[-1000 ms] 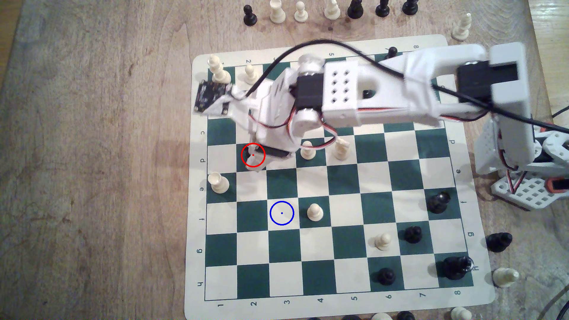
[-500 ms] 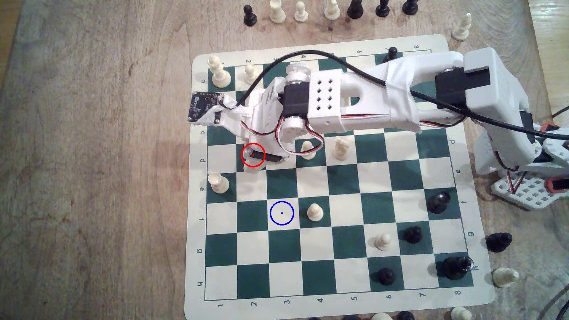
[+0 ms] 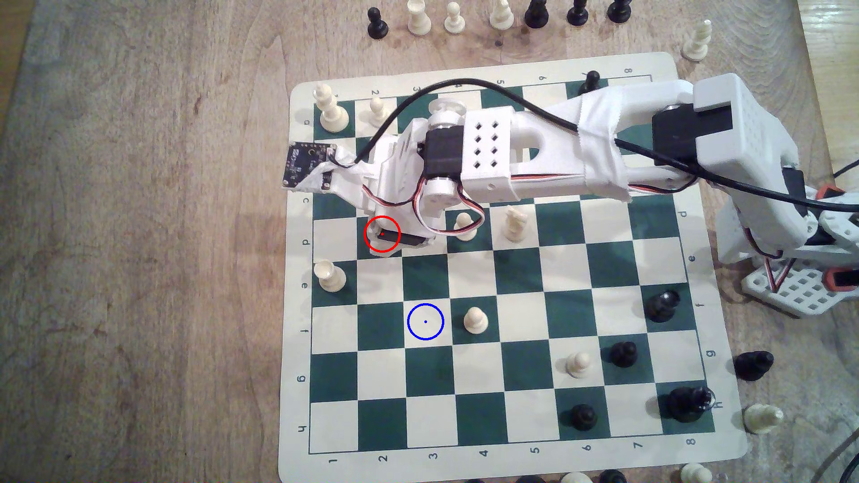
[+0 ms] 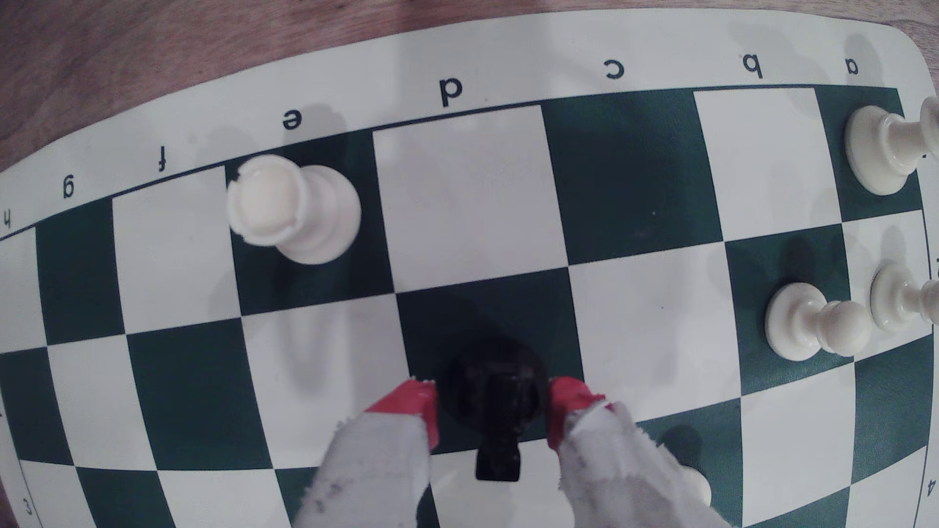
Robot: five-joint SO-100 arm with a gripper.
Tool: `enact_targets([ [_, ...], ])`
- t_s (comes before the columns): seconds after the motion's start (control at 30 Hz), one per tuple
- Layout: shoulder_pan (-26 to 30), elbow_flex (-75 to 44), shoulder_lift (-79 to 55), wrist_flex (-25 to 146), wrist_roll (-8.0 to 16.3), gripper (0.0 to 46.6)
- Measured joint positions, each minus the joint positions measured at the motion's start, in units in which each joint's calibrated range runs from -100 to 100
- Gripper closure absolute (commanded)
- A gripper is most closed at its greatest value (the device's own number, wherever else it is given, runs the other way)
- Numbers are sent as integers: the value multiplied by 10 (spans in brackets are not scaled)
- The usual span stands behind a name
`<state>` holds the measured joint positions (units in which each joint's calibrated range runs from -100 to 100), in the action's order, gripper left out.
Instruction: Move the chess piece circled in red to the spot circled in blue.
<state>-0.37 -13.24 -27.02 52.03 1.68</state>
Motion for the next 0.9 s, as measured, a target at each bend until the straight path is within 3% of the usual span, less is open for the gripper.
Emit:
enact_targets([
  [0.9, 8, -2, 0, 4, 1, 392],
])
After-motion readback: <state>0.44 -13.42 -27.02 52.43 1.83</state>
